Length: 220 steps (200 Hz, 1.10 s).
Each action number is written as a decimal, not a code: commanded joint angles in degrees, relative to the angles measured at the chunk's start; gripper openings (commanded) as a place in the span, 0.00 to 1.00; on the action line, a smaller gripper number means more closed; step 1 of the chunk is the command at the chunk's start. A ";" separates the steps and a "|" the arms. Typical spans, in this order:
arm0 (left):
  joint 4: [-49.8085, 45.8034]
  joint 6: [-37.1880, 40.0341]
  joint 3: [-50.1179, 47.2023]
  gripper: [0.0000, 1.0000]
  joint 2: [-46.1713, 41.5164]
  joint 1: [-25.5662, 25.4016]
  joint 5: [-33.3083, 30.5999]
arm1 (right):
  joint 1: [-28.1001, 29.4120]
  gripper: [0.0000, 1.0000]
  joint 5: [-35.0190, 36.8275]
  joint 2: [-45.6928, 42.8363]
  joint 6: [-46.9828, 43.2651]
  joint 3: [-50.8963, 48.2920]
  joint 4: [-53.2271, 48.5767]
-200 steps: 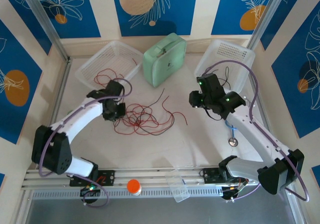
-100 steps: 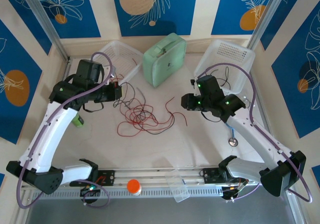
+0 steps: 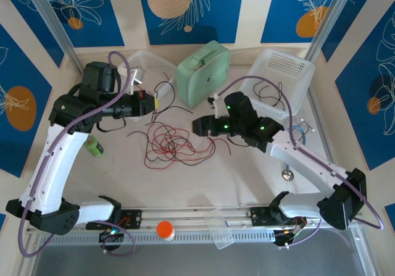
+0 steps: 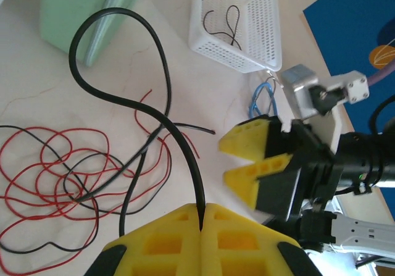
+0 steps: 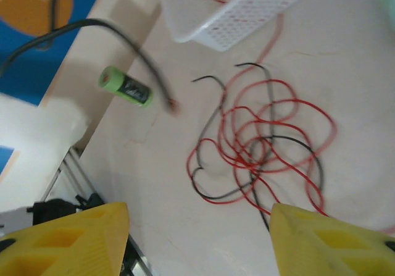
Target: Untangle the cables
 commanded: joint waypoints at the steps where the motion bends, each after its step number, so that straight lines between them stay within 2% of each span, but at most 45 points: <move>1: 2.27 0.16 1.29 0.00 0.72 -0.82 2.46 | 5.15 0.66 0.16 0.82 -10.44 3.62 7.75; 30: 7.54 -3.88 -1.51 0.00 -0.15 -1.26 1.76 | 12.42 0.66 5.69 0.70 -17.29 3.02 15.21; 87: 21.21 -16.21 -11.08 0.00 -3.72 -2.16 -0.12 | 20.80 0.66 21.49 3.52 -18.62 1.48 30.39; 137: 23.89 -18.39 -12.56 0.00 -4.57 -3.02 -0.42 | 21.68 0.64 31.39 10.37 -15.37 7.97 26.74; 182: 22.90 -18.03 -12.56 0.00 -5.08 -3.08 -1.56 | 22.59 0.56 39.32 9.29 -15.67 6.21 29.06; 220: 22.71 -17.85 -13.00 0.00 -4.99 -3.13 -2.20 | 22.84 0.54 41.58 7.76 -16.89 4.88 30.23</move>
